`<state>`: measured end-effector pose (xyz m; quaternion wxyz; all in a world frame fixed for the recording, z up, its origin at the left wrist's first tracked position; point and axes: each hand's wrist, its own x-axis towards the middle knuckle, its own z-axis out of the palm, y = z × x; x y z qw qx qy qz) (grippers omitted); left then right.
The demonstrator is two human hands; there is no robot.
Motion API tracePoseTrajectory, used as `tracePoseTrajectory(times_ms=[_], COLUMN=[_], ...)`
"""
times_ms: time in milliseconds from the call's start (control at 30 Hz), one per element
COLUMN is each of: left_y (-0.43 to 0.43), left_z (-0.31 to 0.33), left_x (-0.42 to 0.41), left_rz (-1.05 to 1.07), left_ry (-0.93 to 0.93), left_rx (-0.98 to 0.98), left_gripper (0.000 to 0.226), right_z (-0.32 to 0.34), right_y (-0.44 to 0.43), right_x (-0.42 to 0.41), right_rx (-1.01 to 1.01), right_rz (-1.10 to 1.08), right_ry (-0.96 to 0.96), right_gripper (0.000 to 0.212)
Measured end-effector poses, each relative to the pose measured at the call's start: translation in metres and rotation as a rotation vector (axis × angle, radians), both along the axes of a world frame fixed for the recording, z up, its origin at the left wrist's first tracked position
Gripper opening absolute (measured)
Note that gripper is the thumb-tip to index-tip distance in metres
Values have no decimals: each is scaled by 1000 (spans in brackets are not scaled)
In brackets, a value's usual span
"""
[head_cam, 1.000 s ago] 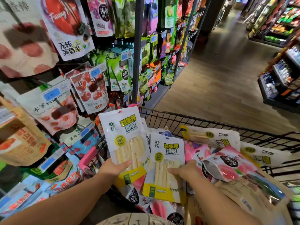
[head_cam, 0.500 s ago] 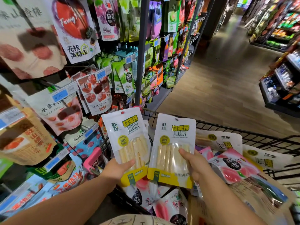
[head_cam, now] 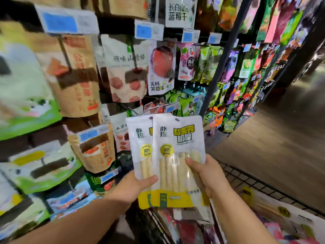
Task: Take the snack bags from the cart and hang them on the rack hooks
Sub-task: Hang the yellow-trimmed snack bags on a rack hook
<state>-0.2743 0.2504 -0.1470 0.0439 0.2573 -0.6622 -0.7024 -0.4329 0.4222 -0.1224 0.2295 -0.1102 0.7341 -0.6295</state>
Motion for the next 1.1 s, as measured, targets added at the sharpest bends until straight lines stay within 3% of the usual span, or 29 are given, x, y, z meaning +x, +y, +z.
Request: tracePoseTrajectory(times_ms=[100,167,233,300,433,567,667,800,933,1100], left_y=[-26,-41,-53,-66,-86,-94,-98,-103,-105,-101], left_z=[17,25,35,41,49,66,77,85,86,87], left_x=[27,46,68,93,145,183,205,229,258,299], left_rz=[82,186,304,377,535,648,706,778,906,1007], left_ry=[36,79,115,139,140,189,227,269,279,299], left_rx=[-73,-80,-82,-84,-98,-142,-169,-189,-165,-173], left_gripper=[55,42,19,17,16,16,20,28,22,50], right_z=[19,28,39,46,59,66,70,80,88,97], right_y=[-44,-72,-94,-112,-152,-198,-225,-251,-271,-292], right_x=[10,18,31,42,65,98,125,157,186,224], right_rx=[30,21,-12,-4,60,20,-100,-168,-181,-160], right_rz=[141,271,465,667,944,998,984,998,1046,1118], right_ry=[72,77,74,94,143,126,2,-66,-14,22], right_gripper=[54,63,59,61,95,91,95,62,55,55])
